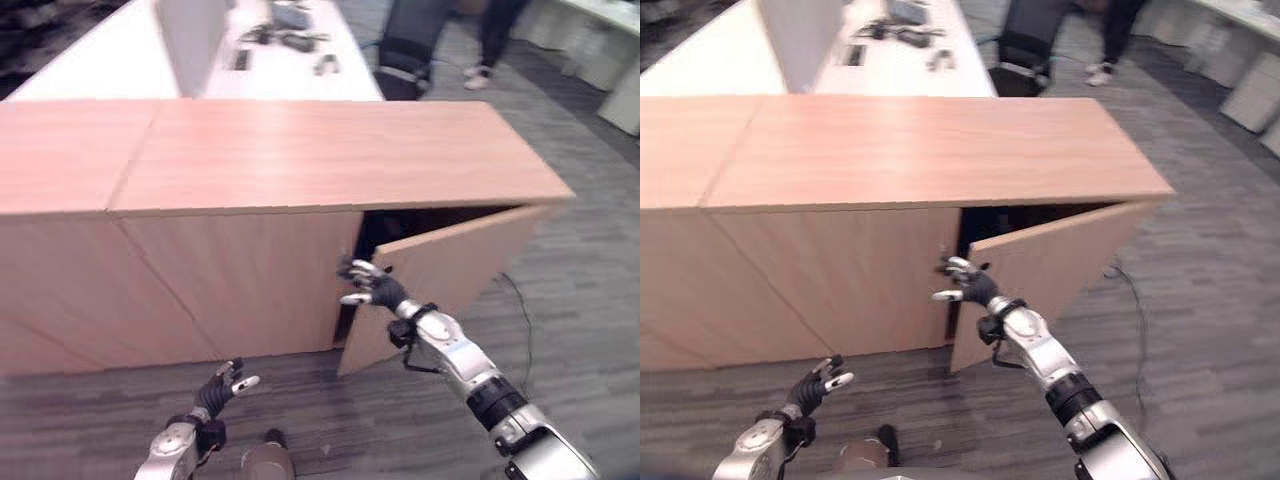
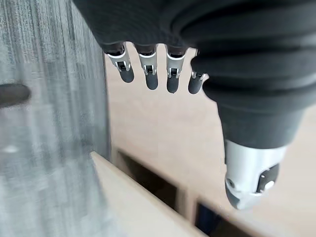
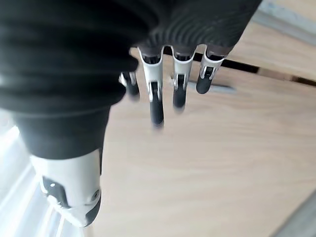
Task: Put the empty folder in the office cabinet
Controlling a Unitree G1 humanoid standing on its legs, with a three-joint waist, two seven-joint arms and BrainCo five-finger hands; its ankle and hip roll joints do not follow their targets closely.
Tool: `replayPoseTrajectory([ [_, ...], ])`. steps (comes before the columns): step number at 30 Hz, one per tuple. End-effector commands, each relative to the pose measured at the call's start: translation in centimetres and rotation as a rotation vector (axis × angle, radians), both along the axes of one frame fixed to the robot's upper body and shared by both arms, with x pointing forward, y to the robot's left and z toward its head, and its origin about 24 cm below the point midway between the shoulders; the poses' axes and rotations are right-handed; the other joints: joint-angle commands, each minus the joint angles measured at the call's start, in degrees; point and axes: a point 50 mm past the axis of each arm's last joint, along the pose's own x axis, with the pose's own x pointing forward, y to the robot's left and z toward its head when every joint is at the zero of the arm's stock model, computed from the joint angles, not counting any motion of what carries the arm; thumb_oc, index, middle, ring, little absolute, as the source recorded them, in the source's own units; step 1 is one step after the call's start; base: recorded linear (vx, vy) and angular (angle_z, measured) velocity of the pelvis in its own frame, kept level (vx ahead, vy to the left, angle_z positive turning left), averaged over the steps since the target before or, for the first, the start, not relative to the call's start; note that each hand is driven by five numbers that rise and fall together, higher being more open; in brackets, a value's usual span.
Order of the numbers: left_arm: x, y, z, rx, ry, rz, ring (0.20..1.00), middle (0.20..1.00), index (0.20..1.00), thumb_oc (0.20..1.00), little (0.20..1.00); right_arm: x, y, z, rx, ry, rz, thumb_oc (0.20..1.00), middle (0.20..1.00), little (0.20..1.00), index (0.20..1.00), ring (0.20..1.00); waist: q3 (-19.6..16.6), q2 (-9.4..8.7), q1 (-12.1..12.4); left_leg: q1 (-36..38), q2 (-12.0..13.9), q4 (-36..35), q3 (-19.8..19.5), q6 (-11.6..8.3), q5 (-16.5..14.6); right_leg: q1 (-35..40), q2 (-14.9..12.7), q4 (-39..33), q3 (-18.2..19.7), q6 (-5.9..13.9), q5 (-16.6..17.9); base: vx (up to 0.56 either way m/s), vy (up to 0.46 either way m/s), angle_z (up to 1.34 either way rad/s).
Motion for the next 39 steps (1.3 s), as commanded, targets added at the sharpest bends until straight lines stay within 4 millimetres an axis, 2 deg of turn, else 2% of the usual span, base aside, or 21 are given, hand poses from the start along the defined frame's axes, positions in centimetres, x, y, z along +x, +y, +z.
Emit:
replayPoseTrajectory([
  [1, 0.8, -0.2, 1.3, 0.011, -0.075, -0.064, 1.000, 1.000, 1.000, 1.000, 1.000, 2.7, -3.9, 3.5, -0.024, -0.139, -0.177, 1.000, 1.000, 1.000, 1.000, 1.000, 0.5, 1.63, 0.5, 4.1, 2.2, -2.1, -2.0, -1.92, -2.1, -2.9, 1.2, 8.8, -1.1, 4.51, -3.9, 0.03, 0.114, 0.44],
  [2, 1.9, 0.3, 2.4, 0.036, -0.119, -0.094, 1.000, 1.000, 1.000, 1.000, 1.000, 3.2, -8.0, 3.7, -0.040, -0.119, -0.335, 1.000, 1.000, 1.000, 1.000, 1.000, 1.8, 2.80, 0.3, 4.1, 2.5, -3.2, -4.0, -0.86, -0.8, -8.6, 1.3, 15.3, 4.7, 6.23, 0.3, 0.04, 0.003, 0.40],
  [3, 2.3, 0.3, 2.7, 0.027, -0.137, -0.095, 1.000, 1.000, 1.000, 1.000, 1.000, 3.2, -10.0, 3.9, -0.049, -0.110, -0.402, 1.000, 1.000, 1.000, 1.000, 1.000, 1.8, 2.93, 0.3, 4.3, 2.4, -4.5, -5.7, -1.36, -0.4, -8.6, 2.4, 11.8, 6.7, 5.62, -1.3, 0.12, -0.142, 0.59],
  [4, 2.6, 0.4, 3.1, 0.021, -0.150, -0.102, 1.000, 1.000, 1.000, 1.000, 1.000, 3.0, -13.4, 3.9, -0.066, -0.075, -0.523, 1.000, 1.000, 1.000, 1.000, 1.000, 1.6, 2.56, 0.1, 4.5, 1.5, -5.5, -8.7, -2.63, -0.3, -6.7, 3.2, 1.8, 9.5, 4.16, -4.7, 0.18, -0.239, 1.22],
  [5, 2.8, 0.6, 3.1, 0.023, -0.151, -0.109, 1.000, 1.000, 1.000, 1.000, 1.000, 2.9, -15.2, 4.1, -0.064, -0.059, -0.585, 1.000, 1.000, 1.000, 1.000, 1.000, 1.3, 2.54, -0.3, 4.7, 1.3, -6.3, -10.2, -3.32, -0.1, -6.7, 3.7, -4.1, 11.4, 3.66, -3.7, 0.28, -0.290, 1.73],
  [6, 3.3, 1.1, 3.6, 0.048, -0.161, -0.124, 1.000, 1.000, 1.000, 1.000, 1.000, 2.2, -19.0, 4.9, -0.084, -0.027, -0.694, 1.000, 1.000, 1.000, 1.000, 1.000, 1.0, 1.67, -1.3, 5.3, 0.7, -6.7, -12.5, -4.59, -0.7, -6.1, 4.0, -10.9, 16.6, 4.30, -2.6, 0.37, -0.314, 1.34],
  [7, 3.0, 0.7, 3.2, 0.028, -0.146, -0.148, 1.000, 1.000, 1.000, 1.000, 1.000, 1.4, -22.6, 6.3, -0.098, 0.006, -0.793, 1.000, 1.000, 1.000, 1.000, 1.000, -1.2, 0.94, -0.7, 5.8, 0.4, -7.8, -13.2, -5.17, -0.2, -4.2, 4.0, -14.1, 15.0, 4.63, 0.2, 0.39, -0.329, 1.24],
  [11, 2.4, -0.5, 3.0, -0.040, -0.148, -0.143, 1.000, 1.000, 1.000, 1.000, 1.000, 1.4, -24.2, 7.7, -0.116, 0.036, -0.811, 1.000, 1.000, 1.000, 1.000, 1.000, -2.4, 1.67, 0.2, 7.1, 1.8, -9.5, -14.6, -6.76, 1.1, -0.5, 6.1, -17.5, 12.3, 4.08, 0.1, 0.14, -0.179, 0.73],
  [15, 1.9, -1.2, 2.6, -0.063, -0.131, -0.155, 1.000, 1.000, 1.000, 1.000, 1.000, 2.1, -23.3, 7.6, -0.108, 0.046, -0.773, 1.000, 1.000, 1.000, 1.000, 1.000, -2.5, 2.24, 0.3, 7.8, 2.7, -10.1, -14.9, -7.48, 1.7, 0.9, 7.3, -18.6, 11.5, 3.52, -0.5, 0.04, -0.081, 0.10],
  [18, 1.3, -1.4, 2.1, -0.070, -0.114, -0.134, 1.000, 1.000, 1.000, 1.000, 1.000, 2.9, -20.3, 5.6, -0.095, 0.069, -0.656, 1.000, 1.000, 1.000, 1.000, 1.000, -2.4, 2.96, -0.4, 8.4, 4.1, -10.3, -14.7, -8.16, 2.3, 1.3, 8.6, -18.8, 11.5, 2.69, -1.5, 0.01, -0.083, 0.16],
  [19, 1.3, -1.4, 2.1, -0.070, -0.113, -0.133, 1.000, 1.000, 1.000, 1.000, 1.000, 2.8, -20.3, 5.5, -0.095, 0.071, -0.656, 1.000, 1.000, 1.000, 1.000, 1.000, -2.4, 2.96, -0.5, 8.4, 4.1, -10.3, -14.7, -8.20, 2.3, 1.3, 8.7, -18.8, 11.5, 2.66, -1.5, -0.01, -0.036, -0.22],
  [21, 1.1, -1.4, 1.8, -0.078, -0.109, -0.107, 1.000, 1.000, 1.000, 1.000, 1.000, 2.9, -17.0, 3.3, -0.031, 0.077, -0.549, 1.000, 1.000, 1.000, 1.000, 1.000, -2.2, 3.41, -1.4, 8.6, 4.6, -10.4, -14.5, -8.35, 2.6, 1.2, 9.2, -18.7, 11.8, 2.25, -1.9, -0.01, -0.038, -0.40],
  [22, 0.7, -1.4, 1.6, -0.082, -0.106, -0.080, 1.000, 1.000, 1.000, 1.000, 1.000, 1.8, -14.0, 1.1, 0.018, 0.084, -0.453, 1.000, 1.000, 1.000, 1.000, 1.000, -2.2, 3.72, -2.5, 9.0, 5.0, -10.4, -14.0, -8.41, 2.6, 1.2, 9.6, -18.8, 12.1, 1.94, -2.1, 0.00, -0.028, -0.34],
  [23, 0.6, -1.4, 1.6, -0.088, -0.108, -0.061, 1.000, 1.000, 1.000, 1.000, 1.000, 0.9, -12.6, 0.2, 0.031, 0.079, -0.402, 1.000, 1.000, 1.000, 1.000, 1.000, -2.0, 3.97, -3.2, 9.3, 5.1, -10.4, -13.7, -8.41, 2.6, 1.1, 9.7, -18.8, 12.3, 1.85, -2.1, 0.01, -0.011, -0.27],
  [24, 0.3, -1.4, 1.3, -0.095, -0.104, -0.031, 1.000, 1.000, 1.000, 1.000, 1.000, -1.6, -10.7, -2.1, 0.068, 0.104, -0.349, 1.000, 1.000, 1.000, 1.000, 1.000, -2.1, 4.36, -4.5, 9.8, 5.3, -10.5, -13.2, -8.37, 2.4, 1.0, 9.7, -18.9, 12.6, 1.77, -2.1, 0.02, 0.013, -0.29],
  [26, 0.1, -1.4, 1.1, -0.099, -0.101, -0.018, 1.000, 1.000, 1.000, 1.000, 1.000, -3.1, -10.1, -3.1, 0.060, 0.123, -0.332, 1.000, 1.000, 1.000, 1.000, 1.000, -2.2, 4.49, -4.9, 10.0, 5.4, -10.6, -12.9, -8.38, 2.3, 1.1, 9.7, -18.9, 12.6, 1.83, -2.1, 0.01, 0.022, -0.20],
  [27, -0.2, -1.5, 0.8, -0.108, -0.094, 0.008, 1.000, 1.000, 1.000, 1.000, 1.000, -5.7, -9.2, -5.4, 0.070, 0.181, -0.336, 1.000, 1.000, 1.000, 1.000, 1.000, -2.3, 4.81, -5.9, 10.4, 5.5, -10.7, -12.1, -8.30, 2.0, 0.8, 9.4, -19.0, 12.8, 2.07, -1.9, 0.01, 0.025, -0.22],
  [28, -0.2, -1.4, 0.8, -0.107, -0.092, 0.008, 1.000, 1.000, 1.000, 1.000, 1.000, -5.8, -9.1, -5.4, 0.070, 0.183, -0.336, 1.000, 1.000, 1.000, 1.000, 1.000, -2.4, 4.75, -5.8, 10.4, 5.5, -10.7, -12.1, -8.29, 2.0, 0.8, 9.4, -19.0, 12.9, 2.08, -1.9, 0.01, 0.041, -0.12],
  [31, -0.6, -1.3, 0.3, -0.108, -0.078, 0.044, 1.000, 1.000, 1.000, 1.000, 1.000, -9.8, -8.4, -9.1, 0.077, 0.320, -0.391, 1.000, 1.000, 1.000, 1.000, 1.000, -2.6, 4.99, -7.5, 11.0, 5.1, -10.8, -10.6, -7.77, 1.2, -0.2, 8.8, -18.9, 14.0, 2.57, -1.1, -0.02, 0.084, -0.34],
  [36, -0.4, -1.4, 0.3, -0.095, -0.079, 0.034, 1.000, 1.000, 1.000, 1.000, 1.000, -12.7, -7.9, -12.2, 0.016, 0.490, -0.392, 1.000, 1.000, 1.000, 1.000, 1.000, -2.3, 4.39, -9.4, 12.1, 3.5, -10.7, -7.9, -6.31, -0.6, -2.4, 7.0, -18.0, 16.4, 3.73, 1.0, -0.04, 0.122, -0.27],
  [39, -0.1, -1.5, 0.3, -0.090, -0.079, 0.018, 1.000, 1.000, 1.000, 1.000, 1.000, -13.3, -8.2, -12.9, -0.003, 0.539, -0.399, 1.000, 1.000, 1.000, 1.000, 1.000, -2.1, 4.13, -9.7, 12.3, 2.6, -10.7, -7.4, -5.69, -1.1, -3.0, 6.1, -17.5, 17.2, 4.19, 1.5, -0.03, 0.122, -0.30],
])
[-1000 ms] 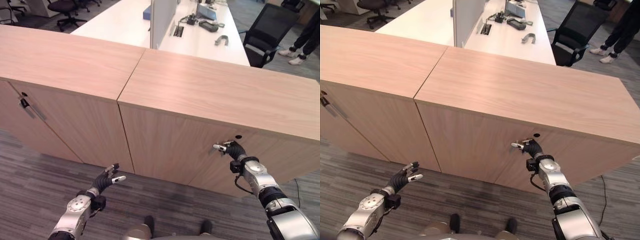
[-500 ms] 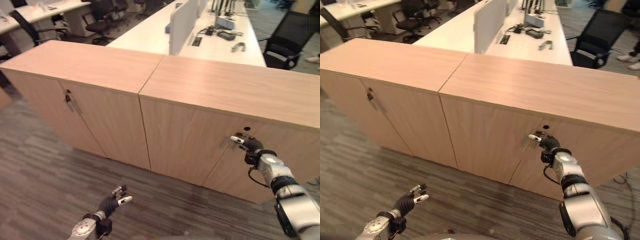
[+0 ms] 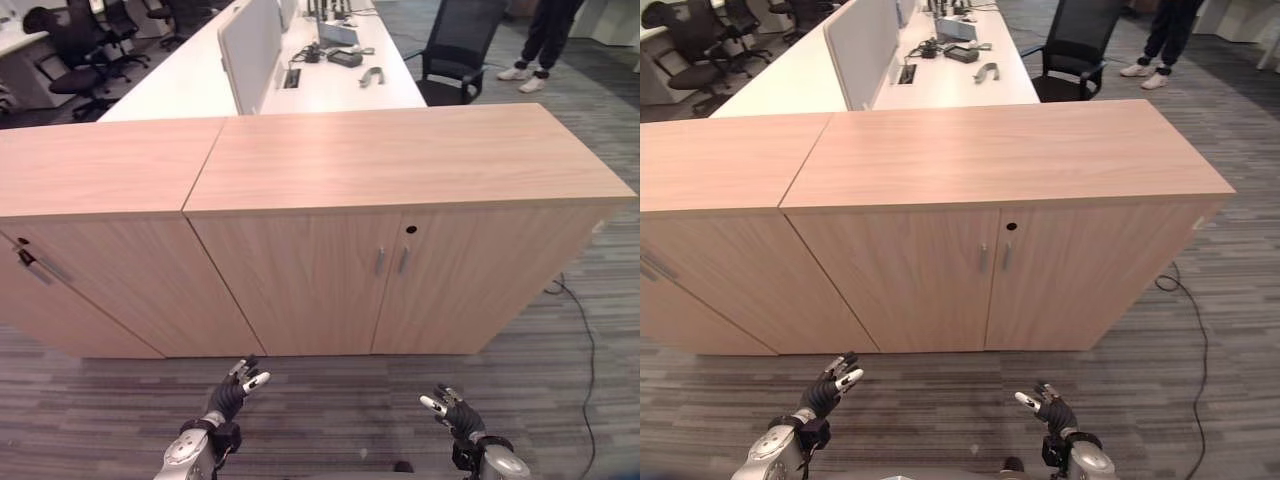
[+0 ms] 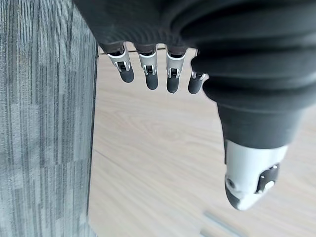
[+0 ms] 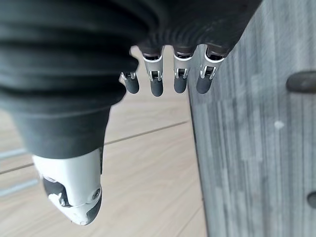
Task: Put the empty folder in the office cabinet
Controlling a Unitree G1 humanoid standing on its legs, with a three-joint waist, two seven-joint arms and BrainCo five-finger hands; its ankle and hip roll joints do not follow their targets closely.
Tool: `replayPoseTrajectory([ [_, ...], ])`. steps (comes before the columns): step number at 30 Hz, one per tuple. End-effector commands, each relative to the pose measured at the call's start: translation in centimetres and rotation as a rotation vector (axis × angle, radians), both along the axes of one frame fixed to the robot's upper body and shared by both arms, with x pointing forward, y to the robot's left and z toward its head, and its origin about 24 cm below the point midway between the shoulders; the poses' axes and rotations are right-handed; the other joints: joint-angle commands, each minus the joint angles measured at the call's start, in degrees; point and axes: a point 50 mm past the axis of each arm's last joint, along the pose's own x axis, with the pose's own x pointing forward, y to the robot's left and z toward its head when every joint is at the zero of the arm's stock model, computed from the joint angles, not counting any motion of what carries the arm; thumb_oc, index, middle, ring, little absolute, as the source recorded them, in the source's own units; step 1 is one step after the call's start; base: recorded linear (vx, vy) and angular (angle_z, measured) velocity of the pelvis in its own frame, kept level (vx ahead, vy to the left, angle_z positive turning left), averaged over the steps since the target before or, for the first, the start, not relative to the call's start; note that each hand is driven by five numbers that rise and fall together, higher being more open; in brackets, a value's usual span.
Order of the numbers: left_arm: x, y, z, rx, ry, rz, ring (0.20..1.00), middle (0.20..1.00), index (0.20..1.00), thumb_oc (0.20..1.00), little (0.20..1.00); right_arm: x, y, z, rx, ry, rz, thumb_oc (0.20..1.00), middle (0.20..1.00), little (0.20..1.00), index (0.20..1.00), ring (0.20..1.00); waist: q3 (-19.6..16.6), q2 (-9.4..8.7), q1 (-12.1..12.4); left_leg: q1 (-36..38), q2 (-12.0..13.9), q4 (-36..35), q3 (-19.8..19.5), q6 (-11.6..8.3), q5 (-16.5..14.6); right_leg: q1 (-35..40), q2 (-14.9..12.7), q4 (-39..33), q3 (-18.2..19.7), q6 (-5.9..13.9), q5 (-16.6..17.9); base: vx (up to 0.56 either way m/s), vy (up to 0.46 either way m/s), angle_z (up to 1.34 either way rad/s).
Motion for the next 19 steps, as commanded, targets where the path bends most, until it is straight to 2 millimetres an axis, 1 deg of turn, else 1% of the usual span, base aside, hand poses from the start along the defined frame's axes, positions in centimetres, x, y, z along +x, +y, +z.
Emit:
replayPoseTrajectory([
  [1, 1.1, 0.6, 0.9, 0.062, -0.063, -0.052, 1.000, 1.000, 1.000, 1.000, 1.000, 3.1, 0.1, 1.1, -0.014, -0.089, 0.027, 1.000, 1.000, 1.000, 1.000, 1.000, 0.5, -0.04, 0.4, -1.2, 1.0, 1.4, -2.4, -0.01, -1.9, 1.5, -6.5, 2.6, -3.0, 5.22, -1.0, -0.02, 0.103, -0.10],
  [4, 1.5, 0.5, 1.1, 0.076, -0.070, -0.074, 1.000, 1.000, 1.000, 1.000, 1.000, 2.6, -0.3, 0.7, -0.008, -0.061, -0.006, 1.000, 1.000, 1.000, 1.000, 1.000, 0.7, -0.35, -0.2, -1.1, -0.4, 1.3, -2.4, 0.86, -2.6, 0.9, -7.9, 3.7, -2.7, 5.90, -0.4, -0.02, 0.109, -0.03],
  [5, 1.5, 0.5, 1.1, 0.077, -0.070, -0.074, 1.000, 1.000, 1.000, 1.000, 1.000, 2.7, -0.3, 0.7, -0.008, -0.061, -0.006, 1.000, 1.000, 1.000, 1.000, 1.000, 0.7, -0.41, -0.1, -1.1, -0.5, 1.3, -2.4, 0.91, -2.6, 0.9, -7.9, 3.7, -2.7, 5.95, -0.4, -0.05, 0.147, 0.02],
  [6, 1.8, 0.4, 1.2, 0.084, -0.075, -0.089, 1.000, 1.000, 1.000, 1.000, 1.000, 2.6, -0.6, 0.5, -0.004, -0.043, -0.033, 1.000, 1.000, 1.000, 1.000, 1.000, 1.1, -0.60, -0.5, -0.9, -1.6, 1.2, -2.2, 1.69, -3.2, -0.4, -9.1, 6.0, -2.4, 6.56, 0.2, -0.07, 0.130, -0.01],
  [8, 1.9, 0.5, 1.3, 0.089, -0.077, -0.093, 1.000, 1.000, 1.000, 1.000, 1.000, 2.8, -0.6, 0.6, -0.001, -0.048, -0.041, 1.000, 1.000, 1.000, 1.000, 1.000, 1.5, -0.69, -0.6, -1.0, -1.8, 1.2, -2.2, 1.93, -3.2, -1.1, -9.3, 7.6, -1.9, 6.72, 0.1, -0.07, 0.104, 0.00],
  [9, 2.2, 0.5, 1.4, 0.097, -0.082, -0.095, 1.000, 1.000, 1.000, 1.000, 1.000, 3.0, -0.4, 0.6, 0.008, -0.051, -0.047, 1.000, 1.000, 1.000, 1.000, 1.000, 2.3, -0.47, -0.8, -1.2, -1.7, 1.2, -2.4, 2.38, -3.0, -2.5, -8.5, 10.8, -0.2, 6.66, -1.0, -0.08, 0.091, -0.04],
  [10, 2.3, 0.5, 1.4, 0.104, -0.081, -0.098, 1.000, 1.000, 1.000, 1.000, 1.000, 3.1, -0.2, 0.5, 0.016, -0.052, -0.049, 1.000, 1.000, 1.000, 1.000, 1.000, 2.6, -0.18, -0.9, -1.3, -1.6, 1.3, -2.4, 2.69, -2.9, -3.0, -7.4, 12.3, 0.4, 6.28, -2.4, -0.10, 0.105, -0.11],
  [11, 2.4, 0.6, 1.5, 0.112, -0.081, -0.102, 1.000, 1.000, 1.000, 1.000, 1.000, 3.2, -0.2, 0.6, 0.017, -0.059, -0.044, 1.000, 1.000, 1.000, 1.000, 1.000, 2.7, -0.07, -0.8, -1.4, -1.6, 1.3, -2.4, 2.80, -2.9, -3.2, -6.6, 13.4, 0.7, 5.96, -3.5, -0.05, 0.051, -0.11],
  [12, 2.4, 0.6, 1.5, 0.112, -0.081, -0.102, 1.000, 1.000, 1.000, 1.000, 1.000, 3.2, -0.2, 0.6, 0.017, -0.059, -0.044, 1.000, 1.000, 1.000, 1.000, 1.000, 2.7, -0.07, -0.8, -1.4, -1.6, 1.3, -2.4, 2.79, -2.9, -3.2, -6.6, 13.4, 0.8, 5.96, -3.5, -0.04, 0.020, -0.10],
  [13, 2.5, 0.7, 1.6, 0.122, -0.086, -0.109, 1.000, 1.000, 1.000, 1.000, 1.000, 3.3, 0.0, 0.7, 0.018, -0.066, -0.040, 1.000, 1.000, 1.000, 1.000, 1.000, 2.7, -0.08, -0.7, -1.6, -1.7, 1.4, -2.3, 2.89, -2.9, -2.7, -5.7, 13.2, 0.3, 5.54, -4.6, -0.02, -0.009, -0.10],
  [17, 2.5, 0.5, 1.4, 0.121, -0.079, -0.095, 1.000, 1.000, 1.000, 1.000, 1.000, 3.2, 0.3, 0.6, 0.028, -0.064, -0.044, 1.000, 1.000, 1.000, 1.000, 1.000, 1.8, -0.81, 0.0, -2.1, -2.1, 1.8, -3.2, 2.90, -2.5, -0.5, -3.7, 8.9, 1.4, 3.88, -5.4, 0.04, -0.049, -0.03],
  [18, 2.3, 0.5, 1.2, 0.118, -0.073, -0.085, 1.000, 1.000, 1.000, 1.000, 1.000, 3.1, 0.1, 0.5, 0.018, -0.056, -0.036, 1.000, 1.000, 1.000, 1.000, 1.000, 1.0, -0.78, 0.4, -2.1, -1.8, 1.8, -3.1, 2.47, -2.2, 1.1, -3.4, 5.9, 0.5, 3.67, -5.0, 0.09, -0.083, 0.08],
  [19, 2.3, 0.5, 1.1, 0.117, -0.070, -0.080, 1.000, 1.000, 1.000, 1.000, 1.000, 3.1, 0.1, 0.5, 0.015, -0.058, -0.032, 1.000, 1.000, 1.000, 1.000, 1.000, 0.6, -0.88, 0.5, -2.1, -1.6, 1.8, -3.3, 2.23, -2.1, 1.7, -3.3, 4.8, 0.3, 3.55, -5.0, 0.09, -0.095, 0.09],
])
